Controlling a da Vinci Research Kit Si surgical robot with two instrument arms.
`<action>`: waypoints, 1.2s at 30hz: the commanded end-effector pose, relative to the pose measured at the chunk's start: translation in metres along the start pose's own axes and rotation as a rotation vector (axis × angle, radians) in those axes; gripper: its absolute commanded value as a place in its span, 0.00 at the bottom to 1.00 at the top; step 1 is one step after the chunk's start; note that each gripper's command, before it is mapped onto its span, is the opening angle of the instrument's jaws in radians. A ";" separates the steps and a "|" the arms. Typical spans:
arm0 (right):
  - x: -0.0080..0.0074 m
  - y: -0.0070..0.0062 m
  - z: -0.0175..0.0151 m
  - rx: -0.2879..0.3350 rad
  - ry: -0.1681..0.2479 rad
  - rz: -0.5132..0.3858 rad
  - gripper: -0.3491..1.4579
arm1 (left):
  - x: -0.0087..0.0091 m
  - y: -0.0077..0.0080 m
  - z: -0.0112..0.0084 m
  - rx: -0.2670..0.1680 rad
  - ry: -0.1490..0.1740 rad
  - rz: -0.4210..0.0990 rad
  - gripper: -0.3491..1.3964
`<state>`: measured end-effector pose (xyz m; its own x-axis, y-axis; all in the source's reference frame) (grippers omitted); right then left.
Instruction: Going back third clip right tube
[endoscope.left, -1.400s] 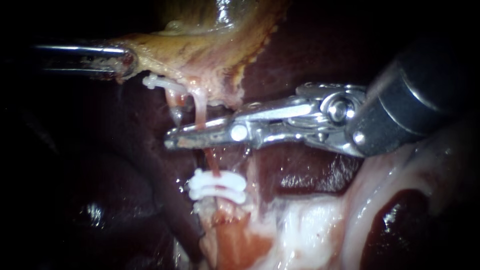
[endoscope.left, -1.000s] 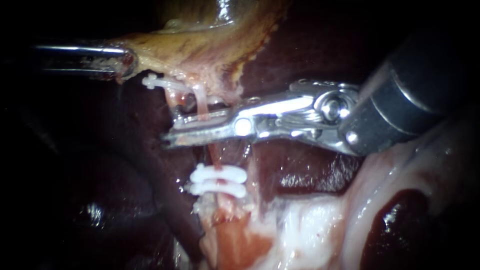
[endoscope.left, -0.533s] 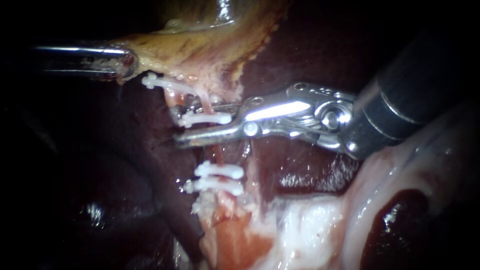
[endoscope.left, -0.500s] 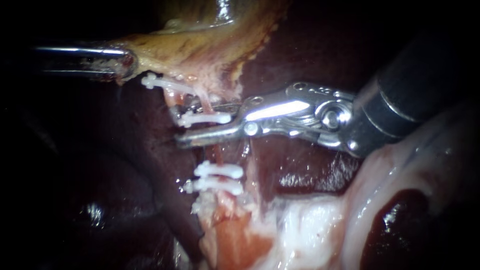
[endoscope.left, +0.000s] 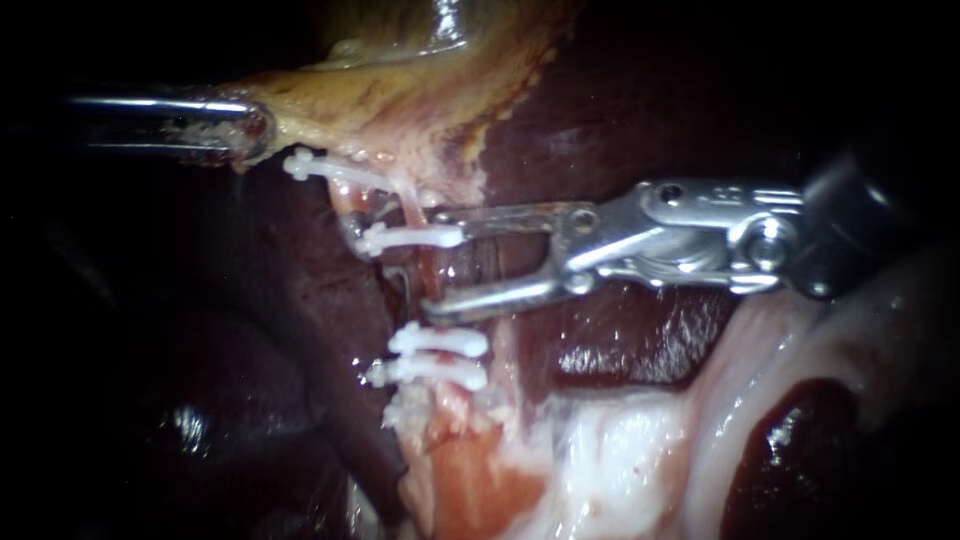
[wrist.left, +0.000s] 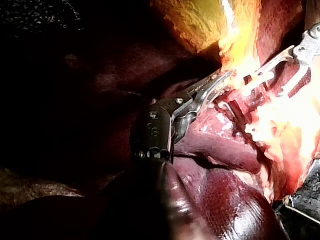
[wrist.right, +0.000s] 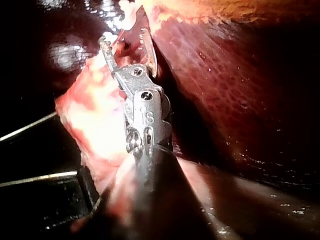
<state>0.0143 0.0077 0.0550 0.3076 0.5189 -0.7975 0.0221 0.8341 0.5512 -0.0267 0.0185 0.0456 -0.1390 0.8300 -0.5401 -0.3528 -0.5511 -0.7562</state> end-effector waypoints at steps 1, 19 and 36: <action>-0.0002 -0.0004 -0.0009 0.008 0.000 -0.020 0.47 | 0.0000 0.0000 0.0000 0.000 0.000 0.000 0.00; -0.0019 -0.0022 -0.0079 0.042 -0.050 -0.104 0.47 | -0.0018 0.0003 0.0024 -0.008 0.001 0.011 0.00; -0.0016 -0.0021 -0.0080 0.042 -0.050 -0.108 0.47 | -0.0061 -0.0009 0.0099 -0.039 -0.012 0.037 0.00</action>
<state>0.0061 0.0066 0.0531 0.3485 0.4152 -0.8403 0.0973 0.8757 0.4730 -0.0347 0.0148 0.0532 -0.1613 0.8091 -0.5650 -0.3090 -0.5852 -0.7497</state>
